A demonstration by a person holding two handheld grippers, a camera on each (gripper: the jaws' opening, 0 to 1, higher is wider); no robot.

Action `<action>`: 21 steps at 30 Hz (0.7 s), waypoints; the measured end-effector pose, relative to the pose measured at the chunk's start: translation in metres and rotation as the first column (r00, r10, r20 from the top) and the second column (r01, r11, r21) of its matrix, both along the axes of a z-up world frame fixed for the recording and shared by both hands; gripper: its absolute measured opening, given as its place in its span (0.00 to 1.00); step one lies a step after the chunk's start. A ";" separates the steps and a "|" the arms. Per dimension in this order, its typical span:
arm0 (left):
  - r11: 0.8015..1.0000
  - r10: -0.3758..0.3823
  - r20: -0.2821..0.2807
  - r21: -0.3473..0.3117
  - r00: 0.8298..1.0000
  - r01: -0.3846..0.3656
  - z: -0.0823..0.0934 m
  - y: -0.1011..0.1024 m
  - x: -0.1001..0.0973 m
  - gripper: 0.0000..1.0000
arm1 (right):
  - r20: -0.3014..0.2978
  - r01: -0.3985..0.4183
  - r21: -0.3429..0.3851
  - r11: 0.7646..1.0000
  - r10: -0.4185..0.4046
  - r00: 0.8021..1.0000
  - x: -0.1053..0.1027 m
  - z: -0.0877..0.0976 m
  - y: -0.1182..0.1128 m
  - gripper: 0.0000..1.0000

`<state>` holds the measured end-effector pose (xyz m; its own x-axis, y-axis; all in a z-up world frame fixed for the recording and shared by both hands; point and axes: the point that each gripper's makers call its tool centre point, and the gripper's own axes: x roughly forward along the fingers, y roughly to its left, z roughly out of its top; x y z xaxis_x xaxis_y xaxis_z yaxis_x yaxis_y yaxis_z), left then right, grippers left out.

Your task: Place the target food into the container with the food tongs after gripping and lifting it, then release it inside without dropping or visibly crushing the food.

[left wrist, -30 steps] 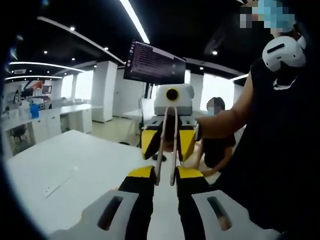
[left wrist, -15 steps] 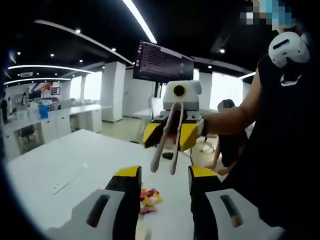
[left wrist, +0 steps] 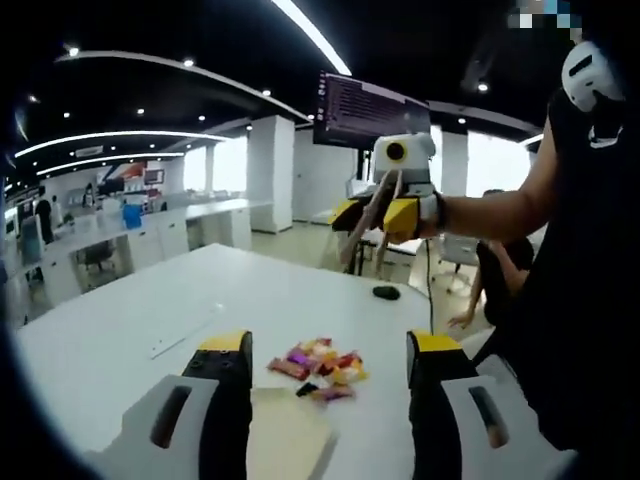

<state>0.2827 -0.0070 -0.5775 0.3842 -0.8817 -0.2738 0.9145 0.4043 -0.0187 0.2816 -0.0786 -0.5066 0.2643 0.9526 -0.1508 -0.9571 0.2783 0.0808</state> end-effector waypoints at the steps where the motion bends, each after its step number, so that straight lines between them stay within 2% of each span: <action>1: 0.999 0.028 0.001 0.015 1.000 -0.028 -0.008 0.007 0.001 0.61 | -0.002 0.001 -0.009 1.000 -0.001 1.000 0.000 -0.001 -0.002 0.24; 5: 0.995 0.092 0.013 0.037 0.996 -0.092 -0.023 0.024 0.001 0.65 | 0.017 0.013 -0.072 0.997 -0.012 1.000 0.006 -0.006 -0.013 0.24; 8: 0.990 0.137 0.008 0.030 0.991 -0.137 -0.030 0.040 0.002 0.66 | 0.024 0.018 -0.100 0.995 -0.016 1.000 0.008 -0.007 -0.020 0.24; 11: 0.979 0.201 0.015 0.023 0.979 -0.202 -0.035 0.057 0.003 0.67 | 0.039 0.042 -0.134 0.990 -0.037 0.999 0.016 -0.008 -0.030 0.23; 13: 0.970 0.243 0.020 0.022 0.970 -0.243 -0.040 0.068 0.005 0.67 | 0.033 0.041 -0.131 0.991 -0.037 0.999 0.017 -0.007 -0.034 0.23; 19: 0.958 0.285 0.016 0.020 0.958 -0.285 -0.053 0.082 0.003 0.74 | 0.039 0.049 -0.159 0.986 -0.043 0.998 0.020 -0.011 -0.039 0.24; 21: 0.956 0.289 0.043 0.040 0.956 -0.291 -0.059 0.086 0.003 0.79 | 0.040 0.049 -0.168 0.985 -0.043 0.998 0.021 -0.013 -0.041 0.24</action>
<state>0.2852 0.0790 -0.6365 0.6318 -0.7181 -0.2919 0.7575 0.6518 0.0362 0.3021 -0.1194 -0.5192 0.3156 0.9010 -0.2975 -0.9443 0.3289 -0.0055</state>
